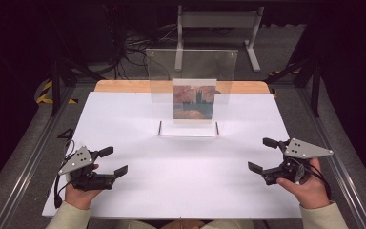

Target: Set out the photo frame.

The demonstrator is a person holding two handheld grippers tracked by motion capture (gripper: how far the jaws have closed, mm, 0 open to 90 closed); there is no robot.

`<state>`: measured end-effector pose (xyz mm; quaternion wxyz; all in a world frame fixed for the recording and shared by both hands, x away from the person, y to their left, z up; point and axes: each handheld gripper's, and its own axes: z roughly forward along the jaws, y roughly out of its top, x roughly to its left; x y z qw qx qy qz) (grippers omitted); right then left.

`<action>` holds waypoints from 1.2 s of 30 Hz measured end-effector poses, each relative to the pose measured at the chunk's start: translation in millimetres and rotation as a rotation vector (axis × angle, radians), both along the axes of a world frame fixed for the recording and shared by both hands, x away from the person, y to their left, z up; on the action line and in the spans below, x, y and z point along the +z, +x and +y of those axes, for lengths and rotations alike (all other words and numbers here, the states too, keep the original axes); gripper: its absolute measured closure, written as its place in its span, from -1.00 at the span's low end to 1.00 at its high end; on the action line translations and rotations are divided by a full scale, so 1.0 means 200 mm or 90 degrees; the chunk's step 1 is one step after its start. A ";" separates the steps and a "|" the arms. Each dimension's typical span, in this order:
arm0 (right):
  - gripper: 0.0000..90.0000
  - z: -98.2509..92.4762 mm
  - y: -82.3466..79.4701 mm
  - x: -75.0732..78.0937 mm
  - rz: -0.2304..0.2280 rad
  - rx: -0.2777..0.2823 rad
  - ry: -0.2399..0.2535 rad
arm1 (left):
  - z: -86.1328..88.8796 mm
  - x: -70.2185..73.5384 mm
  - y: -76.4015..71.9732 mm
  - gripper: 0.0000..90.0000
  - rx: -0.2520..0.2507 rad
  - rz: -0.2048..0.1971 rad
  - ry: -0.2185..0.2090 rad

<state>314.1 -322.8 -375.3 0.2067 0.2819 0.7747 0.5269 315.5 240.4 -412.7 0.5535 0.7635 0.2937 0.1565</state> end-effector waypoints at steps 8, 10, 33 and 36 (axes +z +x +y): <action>-0.92 -0.01 -0.01 -0.12 0.016 -0.008 0.003 | 0.01 -0.03 -0.02 -0.72 0.001 -0.007 -0.006; -0.93 -0.01 -0.02 -0.15 0.023 -0.011 -0.001 | 0.02 -0.04 -0.02 -0.72 -0.002 -0.003 -0.011; -0.91 0.02 -0.02 -0.40 0.101 -0.070 -0.045 | -0.02 -0.16 0.04 -0.72 0.016 0.025 0.003; -0.92 0.03 -0.02 -0.40 0.106 -0.067 -0.054 | -0.02 -0.16 0.04 -0.72 0.015 0.026 0.005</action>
